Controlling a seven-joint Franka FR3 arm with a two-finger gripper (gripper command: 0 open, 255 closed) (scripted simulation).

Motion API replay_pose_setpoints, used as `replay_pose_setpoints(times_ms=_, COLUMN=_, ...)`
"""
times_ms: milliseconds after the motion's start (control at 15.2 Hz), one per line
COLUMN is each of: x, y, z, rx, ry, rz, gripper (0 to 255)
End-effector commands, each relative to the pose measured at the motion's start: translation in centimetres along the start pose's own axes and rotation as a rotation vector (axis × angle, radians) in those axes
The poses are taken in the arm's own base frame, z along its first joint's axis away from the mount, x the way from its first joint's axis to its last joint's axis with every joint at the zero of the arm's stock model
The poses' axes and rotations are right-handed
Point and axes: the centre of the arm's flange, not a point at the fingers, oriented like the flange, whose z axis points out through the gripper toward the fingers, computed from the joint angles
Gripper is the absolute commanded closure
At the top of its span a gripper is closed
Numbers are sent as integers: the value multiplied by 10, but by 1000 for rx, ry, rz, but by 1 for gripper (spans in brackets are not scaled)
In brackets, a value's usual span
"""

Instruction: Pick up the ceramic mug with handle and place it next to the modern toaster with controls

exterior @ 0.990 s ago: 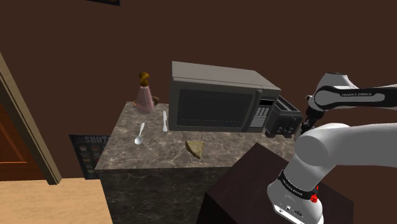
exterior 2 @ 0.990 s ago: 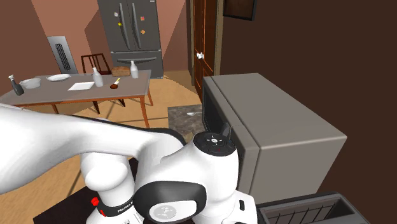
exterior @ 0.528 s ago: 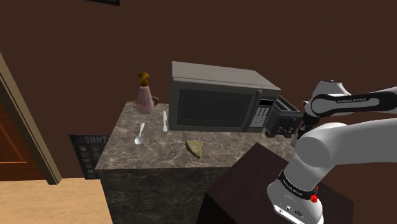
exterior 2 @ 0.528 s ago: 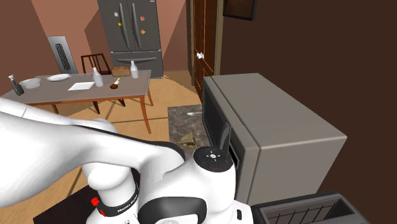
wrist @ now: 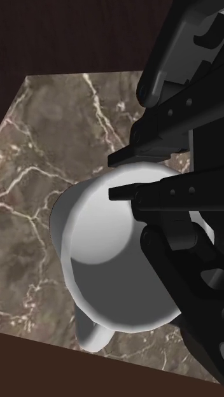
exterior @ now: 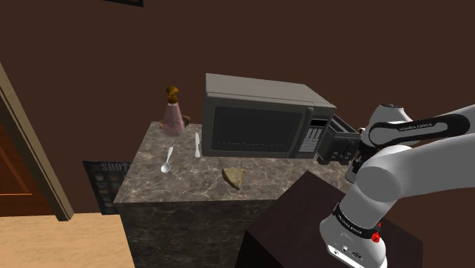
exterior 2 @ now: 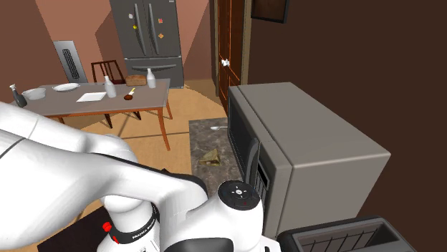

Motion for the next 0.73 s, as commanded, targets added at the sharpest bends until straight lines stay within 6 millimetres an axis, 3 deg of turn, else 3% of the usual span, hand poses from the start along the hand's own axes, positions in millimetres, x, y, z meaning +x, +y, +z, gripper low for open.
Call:
replay_pose_setpoints(times_ms=0, x=0, y=1, z=1, rx=0, ry=0, rz=0, gripper=255)
replay_pose_setpoints(times_ms=330, x=0, y=1, z=1, rx=0, ry=0, rz=0, gripper=255)
replay_pose_setpoints(times_ms=396, x=0, y=1, z=1, rx=0, ry=0, rz=0, gripper=0)
replay_pose_setpoints(times_ms=660, x=0, y=1, z=1, rx=0, ry=0, rz=0, gripper=0)
